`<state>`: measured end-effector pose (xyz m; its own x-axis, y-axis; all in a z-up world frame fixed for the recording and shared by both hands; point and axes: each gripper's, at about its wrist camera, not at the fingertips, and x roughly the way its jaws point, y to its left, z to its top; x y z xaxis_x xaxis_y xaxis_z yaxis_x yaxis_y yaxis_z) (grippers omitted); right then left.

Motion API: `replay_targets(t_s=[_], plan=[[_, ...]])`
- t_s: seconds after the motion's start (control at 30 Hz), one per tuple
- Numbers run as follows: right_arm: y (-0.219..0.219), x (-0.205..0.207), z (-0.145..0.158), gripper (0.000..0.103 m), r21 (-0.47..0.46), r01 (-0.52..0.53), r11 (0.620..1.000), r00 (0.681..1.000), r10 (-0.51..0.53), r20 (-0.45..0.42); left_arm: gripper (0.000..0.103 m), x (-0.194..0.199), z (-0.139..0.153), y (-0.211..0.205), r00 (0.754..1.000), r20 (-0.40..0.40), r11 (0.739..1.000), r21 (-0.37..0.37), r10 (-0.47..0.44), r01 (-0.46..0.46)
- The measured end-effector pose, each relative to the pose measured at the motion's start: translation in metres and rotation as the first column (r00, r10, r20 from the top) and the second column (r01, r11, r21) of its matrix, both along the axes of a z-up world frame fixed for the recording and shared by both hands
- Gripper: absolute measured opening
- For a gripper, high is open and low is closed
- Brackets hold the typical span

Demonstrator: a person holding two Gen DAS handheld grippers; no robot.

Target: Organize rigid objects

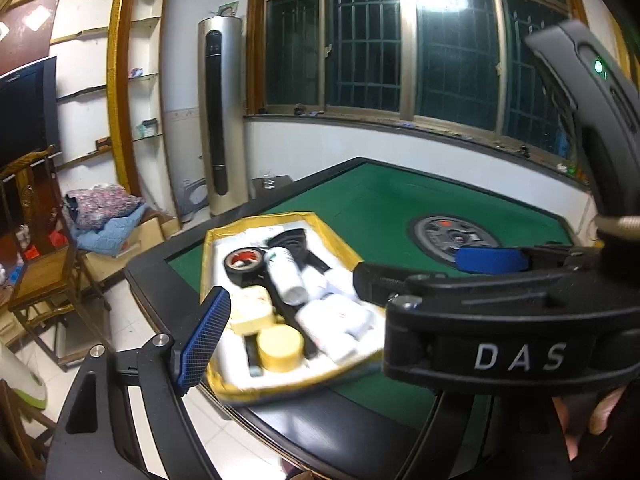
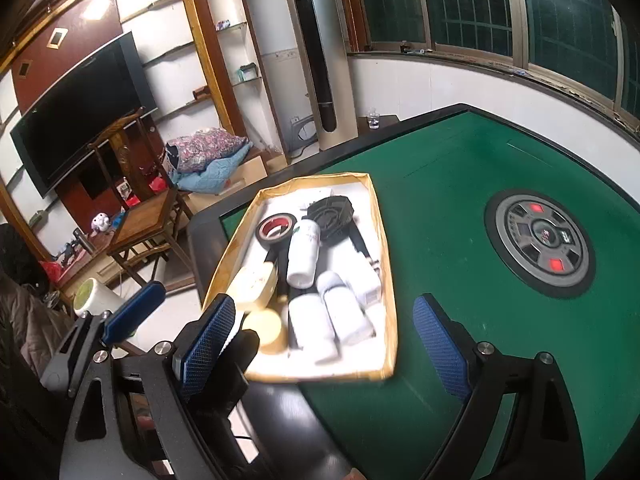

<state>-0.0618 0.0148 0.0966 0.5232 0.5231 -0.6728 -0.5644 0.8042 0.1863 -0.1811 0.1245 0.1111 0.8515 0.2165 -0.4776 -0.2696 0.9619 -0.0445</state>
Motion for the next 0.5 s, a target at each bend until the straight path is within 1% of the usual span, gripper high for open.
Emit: replay_targets(t_s=[0.1, 0.17, 0.27, 0.33, 0.43, 0.5], plan=[[-0.017, -0.020, 0.002, 0.089, 0.018, -0.006, 1.000, 1.000, 0.006, 0.027, 0.082, -0.010, 0.003, -0.010, 1.000, -0.012, 1.000, 0.011, 0.016, -0.015], [-0.026, -0.033, 0.002, 0.089, 0.025, -0.008, 1.000, 0.999, 0.007, 0.042, 0.082, -0.019, 0.004, -0.018, 1.000, 0.009, 1.000, 0.026, -0.003, 0.003], [-0.042, -0.048, 0.006, 0.089, 0.049, -0.006, 0.999, 0.998, 0.003, 0.066, 0.082, -0.026, 0.004, -0.027, 1.000, 0.023, 0.998, 0.066, 0.009, -0.010], [-0.051, -0.055, 0.009, 0.090, 0.067, -0.008, 0.998, 0.997, 0.002, 0.083, 0.083, -0.029, 0.003, -0.030, 1.000, 0.029, 0.997, 0.077, 0.013, -0.015], [-0.062, -0.059, 0.012, 0.090, 0.098, -0.001, 0.995, 0.995, -0.009, 0.100, 0.084, -0.028, -0.003, -0.034, 0.999, 0.014, 0.995, 0.090, 0.034, -0.035], [-0.069, -0.059, 0.010, 0.090, 0.122, 0.007, 0.993, 0.994, -0.020, 0.107, 0.084, -0.025, -0.009, -0.036, 0.997, 0.012, 0.991, 0.114, 0.073, -0.073]])
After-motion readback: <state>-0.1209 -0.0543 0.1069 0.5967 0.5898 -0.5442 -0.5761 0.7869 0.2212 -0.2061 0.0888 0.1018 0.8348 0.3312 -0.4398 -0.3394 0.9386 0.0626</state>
